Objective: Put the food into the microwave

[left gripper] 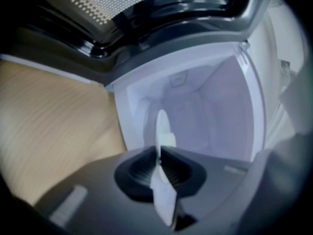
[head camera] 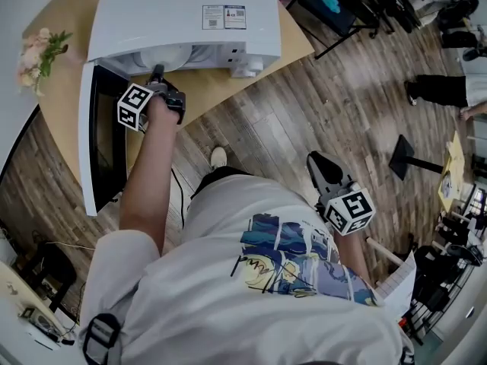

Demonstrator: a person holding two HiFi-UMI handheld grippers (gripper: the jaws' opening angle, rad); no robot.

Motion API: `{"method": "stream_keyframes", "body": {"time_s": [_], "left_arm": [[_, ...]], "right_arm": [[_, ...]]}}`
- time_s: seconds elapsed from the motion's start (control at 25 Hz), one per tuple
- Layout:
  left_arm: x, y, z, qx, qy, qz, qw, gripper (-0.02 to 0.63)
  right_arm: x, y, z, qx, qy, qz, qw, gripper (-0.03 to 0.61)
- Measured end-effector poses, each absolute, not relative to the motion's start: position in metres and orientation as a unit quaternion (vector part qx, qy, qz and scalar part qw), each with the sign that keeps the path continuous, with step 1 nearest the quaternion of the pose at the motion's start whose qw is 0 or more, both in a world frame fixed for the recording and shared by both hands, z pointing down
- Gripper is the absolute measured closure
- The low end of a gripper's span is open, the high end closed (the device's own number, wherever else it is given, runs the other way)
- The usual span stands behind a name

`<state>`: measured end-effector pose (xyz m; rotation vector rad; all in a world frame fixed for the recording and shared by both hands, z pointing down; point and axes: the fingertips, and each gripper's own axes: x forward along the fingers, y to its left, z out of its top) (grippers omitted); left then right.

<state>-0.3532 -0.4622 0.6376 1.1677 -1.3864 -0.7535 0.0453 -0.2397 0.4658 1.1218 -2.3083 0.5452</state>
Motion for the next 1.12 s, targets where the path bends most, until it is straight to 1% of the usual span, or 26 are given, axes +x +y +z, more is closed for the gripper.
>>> {"method": "stream_keyframes", "body": {"time_s": [0.24,0.44,0.6,0.68,0.72,0.84,1.04,1.12], "left_arm": [[-0.351,-0.468,0.641,0.501,-0.616,-0.271,0.545,0.567],[-0.348,-0.471,0.638,0.526,-0.644,-0.212,0.513,0.538],[-0.343,-0.472,0.634,0.547,-0.672,-0.144,0.477,0.487],[-0.342,-0.47,0.636,0.556,-0.691,-0.09,0.453,0.46],[-0.342,-0.47,0.637,0.56,-0.699,-0.062,0.441,0.434],[-0.339,-0.469,0.64,0.567,-0.718,0.009,0.403,0.402],[-0.338,-0.472,0.637,0.577,-0.73,0.054,0.361,0.353],[-0.34,-0.471,0.634,0.578,-0.734,0.056,0.352,0.348]], "right_arm": [[0.048,-0.231,0.469,0.417,-0.847,0.208,0.255,0.549],[0.049,-0.226,0.472,0.417,-0.846,0.214,0.254,0.549],[0.053,-0.22,0.473,0.421,-0.843,0.218,0.252,0.549],[0.056,-0.215,0.475,0.425,-0.841,0.222,0.251,0.549],[0.058,-0.213,0.475,0.428,-0.839,0.224,0.249,0.549],[0.064,-0.205,0.475,0.438,-0.834,0.227,0.247,0.549],[0.074,-0.191,0.475,0.453,-0.825,0.232,0.245,0.549],[0.077,-0.188,0.475,0.456,-0.824,0.231,0.243,0.549]]}}
